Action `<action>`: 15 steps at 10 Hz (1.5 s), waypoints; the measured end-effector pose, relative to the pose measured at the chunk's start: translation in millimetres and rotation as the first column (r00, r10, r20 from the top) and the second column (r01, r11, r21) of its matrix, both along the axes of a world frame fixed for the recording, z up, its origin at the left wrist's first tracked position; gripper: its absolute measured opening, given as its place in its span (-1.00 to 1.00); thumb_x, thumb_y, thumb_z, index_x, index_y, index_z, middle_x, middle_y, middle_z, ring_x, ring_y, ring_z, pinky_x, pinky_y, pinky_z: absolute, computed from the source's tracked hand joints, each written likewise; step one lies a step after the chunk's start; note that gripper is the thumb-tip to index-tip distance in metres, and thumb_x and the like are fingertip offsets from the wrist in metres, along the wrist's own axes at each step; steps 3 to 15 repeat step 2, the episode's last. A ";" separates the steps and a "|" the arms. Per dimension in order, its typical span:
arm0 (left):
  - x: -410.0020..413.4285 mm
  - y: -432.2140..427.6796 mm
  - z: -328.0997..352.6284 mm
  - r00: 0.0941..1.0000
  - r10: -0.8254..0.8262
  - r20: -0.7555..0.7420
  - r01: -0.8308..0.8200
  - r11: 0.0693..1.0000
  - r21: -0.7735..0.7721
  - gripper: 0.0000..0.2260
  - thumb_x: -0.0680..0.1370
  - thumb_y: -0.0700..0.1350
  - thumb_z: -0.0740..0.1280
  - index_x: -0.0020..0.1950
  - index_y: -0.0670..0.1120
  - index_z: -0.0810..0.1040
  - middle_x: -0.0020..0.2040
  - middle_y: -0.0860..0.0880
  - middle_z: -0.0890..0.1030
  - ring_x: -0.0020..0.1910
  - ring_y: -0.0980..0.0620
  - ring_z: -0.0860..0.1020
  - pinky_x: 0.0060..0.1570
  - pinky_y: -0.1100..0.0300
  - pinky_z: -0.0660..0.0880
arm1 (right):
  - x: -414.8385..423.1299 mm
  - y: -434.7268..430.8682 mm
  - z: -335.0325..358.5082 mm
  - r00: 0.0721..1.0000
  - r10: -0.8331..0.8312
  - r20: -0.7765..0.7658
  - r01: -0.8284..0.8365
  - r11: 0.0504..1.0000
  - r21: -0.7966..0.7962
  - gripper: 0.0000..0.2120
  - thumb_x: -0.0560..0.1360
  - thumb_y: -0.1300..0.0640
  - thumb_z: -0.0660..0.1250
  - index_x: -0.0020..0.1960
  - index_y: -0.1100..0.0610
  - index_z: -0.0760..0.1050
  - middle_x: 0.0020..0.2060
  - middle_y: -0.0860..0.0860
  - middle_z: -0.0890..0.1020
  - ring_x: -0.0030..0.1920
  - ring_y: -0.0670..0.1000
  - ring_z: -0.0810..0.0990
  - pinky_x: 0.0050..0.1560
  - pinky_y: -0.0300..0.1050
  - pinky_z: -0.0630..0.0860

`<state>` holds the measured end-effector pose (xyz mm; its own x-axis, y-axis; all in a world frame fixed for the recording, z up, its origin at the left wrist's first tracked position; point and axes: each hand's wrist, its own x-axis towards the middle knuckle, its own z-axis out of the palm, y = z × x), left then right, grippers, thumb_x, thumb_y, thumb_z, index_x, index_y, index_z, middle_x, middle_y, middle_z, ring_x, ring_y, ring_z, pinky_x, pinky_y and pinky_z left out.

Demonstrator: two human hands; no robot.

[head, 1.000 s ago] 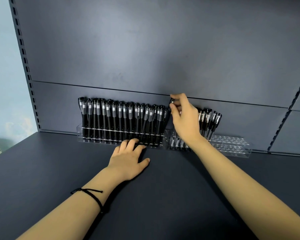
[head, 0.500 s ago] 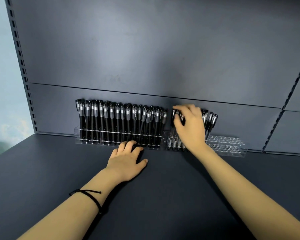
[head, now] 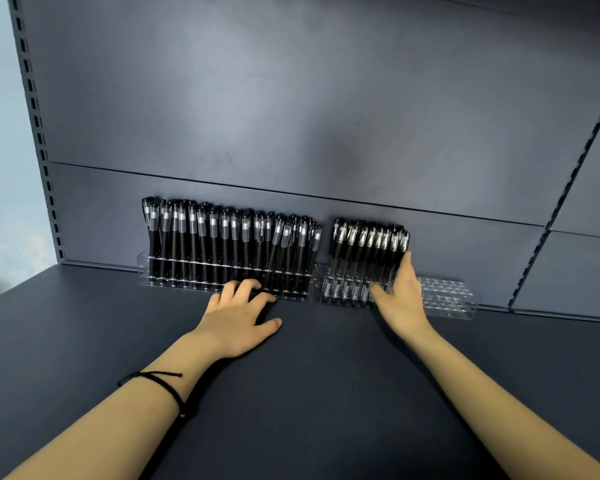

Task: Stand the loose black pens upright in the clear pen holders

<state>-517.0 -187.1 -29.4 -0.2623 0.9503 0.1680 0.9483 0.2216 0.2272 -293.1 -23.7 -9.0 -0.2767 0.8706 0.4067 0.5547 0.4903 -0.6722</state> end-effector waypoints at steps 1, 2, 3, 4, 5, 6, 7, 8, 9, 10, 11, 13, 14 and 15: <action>-1.1 -0.4 2.3 1.000 -0.018 0.023 0.018 1.000 0.008 -0.56 0.59 0.27 0.11 0.45 0.19 0.26 0.44 0.12 0.13 0.44 0.00 0.03 0.41 0.04 0.01 | 7.0 -3.3 5.4 0.999 0.029 0.034 -0.027 0.997 -0.078 -0.20 0.55 0.18 0.30 0.57 0.23 -0.16 0.56 0.10 0.05 0.54 0.19 0.06 0.52 0.05 0.08; -4.9 -3.8 1.5 0.997 -0.066 0.049 0.066 0.998 -0.012 -0.56 0.60 0.23 0.13 0.46 0.20 0.23 0.48 0.12 0.12 0.48 -0.02 0.02 0.44 -0.01 0.01 | 19.7 -7.1 3.1 0.997 -0.010 0.080 0.015 0.998 -0.054 -0.28 0.56 0.16 0.31 0.57 0.23 -0.03 0.56 0.10 0.06 0.56 0.11 0.00 0.52 0.00 0.01; -4.9 -3.8 1.5 0.997 -0.066 0.049 0.066 0.998 -0.012 -0.56 0.60 0.23 0.13 0.46 0.20 0.23 0.48 0.12 0.12 0.48 -0.02 0.02 0.44 -0.01 0.01 | 19.7 -7.1 3.1 0.997 -0.010 0.080 0.015 0.998 -0.054 -0.28 0.56 0.16 0.31 0.57 0.23 -0.03 0.56 0.10 0.06 0.56 0.11 0.00 0.52 0.00 0.01; -4.9 -3.8 1.5 0.997 -0.066 0.049 0.066 0.998 -0.012 -0.56 0.60 0.23 0.13 0.46 0.20 0.23 0.48 0.12 0.12 0.48 -0.02 0.02 0.44 -0.01 0.01 | 19.7 -7.1 3.1 0.997 -0.010 0.080 0.015 0.998 -0.054 -0.28 0.56 0.16 0.31 0.57 0.23 -0.03 0.56 0.10 0.06 0.56 0.11 0.00 0.52 0.00 0.01; -4.9 -3.8 1.5 0.997 -0.066 0.049 0.066 0.998 -0.012 -0.56 0.60 0.23 0.13 0.46 0.20 0.23 0.48 0.12 0.12 0.48 -0.02 0.02 0.44 -0.01 0.01 | 19.7 -7.1 3.1 0.997 -0.010 0.080 0.015 0.998 -0.054 -0.28 0.56 0.16 0.31 0.57 0.23 -0.03 0.56 0.10 0.06 0.56 0.11 0.00 0.52 0.00 0.01; -4.9 -3.8 1.5 0.997 -0.066 0.049 0.066 0.998 -0.012 -0.56 0.60 0.23 0.13 0.46 0.20 0.23 0.48 0.12 0.12 0.48 -0.02 0.02 0.44 -0.01 0.01 | 19.7 -7.1 3.1 0.997 -0.010 0.080 0.015 0.998 -0.054 -0.28 0.56 0.16 0.31 0.57 0.23 -0.03 0.56 0.10 0.06 0.56 0.11 0.00 0.52 0.00 0.01; -4.9 -3.8 1.5 0.997 -0.066 0.049 0.066 0.998 -0.012 -0.56 0.60 0.23 0.13 0.46 0.20 0.23 0.48 0.12 0.12 0.48 -0.02 0.02 0.44 -0.01 0.01 | 19.7 -7.1 3.1 0.997 -0.010 0.080 0.015 0.998 -0.054 -0.28 0.56 0.16 0.31 0.57 0.23 -0.03 0.56 0.10 0.06 0.56 0.11 0.00 0.52 0.00 0.01; -4.9 -3.8 1.5 0.997 -0.066 0.049 0.066 0.998 -0.012 -0.56 0.60 0.23 0.13 0.46 0.20 0.23 0.48 0.12 0.12 0.48 -0.02 0.02 0.44 -0.01 0.01 | 19.7 -7.1 3.1 0.997 -0.010 0.080 0.015 0.998 -0.054 -0.28 0.56 0.16 0.31 0.57 0.23 -0.03 0.56 0.10 0.06 0.56 0.11 0.00 0.52 0.00 0.01; -4.9 -3.8 1.5 0.997 -0.066 0.049 0.066 0.998 -0.012 -0.56 0.60 0.23 0.13 0.46 0.20 0.23 0.48 0.12 0.12 0.48 -0.02 0.02 0.44 -0.01 0.01 | 19.7 -7.1 3.1 0.997 -0.010 0.080 0.015 0.998 -0.054 -0.28 0.56 0.16 0.31 0.57 0.23 -0.03 0.56 0.10 0.06 0.56 0.11 0.00 0.52 0.00 0.01; -4.9 -3.8 1.5 0.997 -0.066 0.049 0.066 0.998 -0.012 -0.56 0.60 0.23 0.13 0.46 0.20 0.23 0.48 0.12 0.12 0.48 -0.02 0.02 0.44 -0.01 0.01 | 19.7 -7.1 3.1 0.997 -0.010 0.080 0.015 0.998 -0.054 -0.28 0.56 0.16 0.31 0.57 0.23 -0.03 0.56 0.10 0.06 0.56 0.11 0.00 0.52 0.00 0.01; -4.9 -3.8 1.5 0.997 -0.066 0.049 0.066 0.998 -0.012 -0.56 0.60 0.23 0.13 0.46 0.20 0.23 0.48 0.12 0.12 0.48 -0.02 0.02 0.44 -0.01 0.01 | 19.7 -7.1 3.1 0.997 -0.010 0.080 0.015 0.998 -0.054 -0.28 0.56 0.16 0.31 0.57 0.23 -0.03 0.56 0.10 0.06 0.56 0.11 0.00 0.52 0.00 0.01; -4.9 -3.8 1.5 0.997 -0.066 0.049 0.066 0.998 -0.012 -0.56 0.60 0.23 0.13 0.46 0.20 0.23 0.48 0.12 0.12 0.48 -0.02 0.02 0.44 -0.01 0.01 | 19.7 -7.1 3.1 0.997 -0.010 0.080 0.015 0.998 -0.054 -0.28 0.56 0.16 0.31 0.57 0.23 -0.03 0.56 0.10 0.06 0.56 0.11 0.00 0.52 0.00 0.01; -4.9 -3.8 1.5 0.997 -0.066 0.049 0.066 0.998 -0.012 -0.56 0.60 0.23 0.13 0.46 0.20 0.23 0.48 0.12 0.12 0.48 -0.02 0.02 0.44 -0.01 0.01 | 19.7 -7.1 3.1 0.997 -0.010 0.080 0.015 0.998 -0.054 -0.28 0.56 0.16 0.31 0.57 0.23 -0.03 0.56 0.10 0.06 0.56 0.11 0.00 0.52 0.00 0.01; -4.9 -3.8 1.5 0.997 -0.066 0.049 0.066 0.998 -0.012 -0.56 0.60 0.23 0.13 0.46 0.20 0.23 0.48 0.12 0.12 0.48 -0.02 0.02 0.44 -0.01 0.01 | 19.7 -7.1 3.1 0.997 -0.010 0.080 0.015 0.998 -0.054 -0.28 0.56 0.16 0.31 0.57 0.23 -0.03 0.56 0.10 0.06 0.56 0.11 0.00 0.52 0.00 0.01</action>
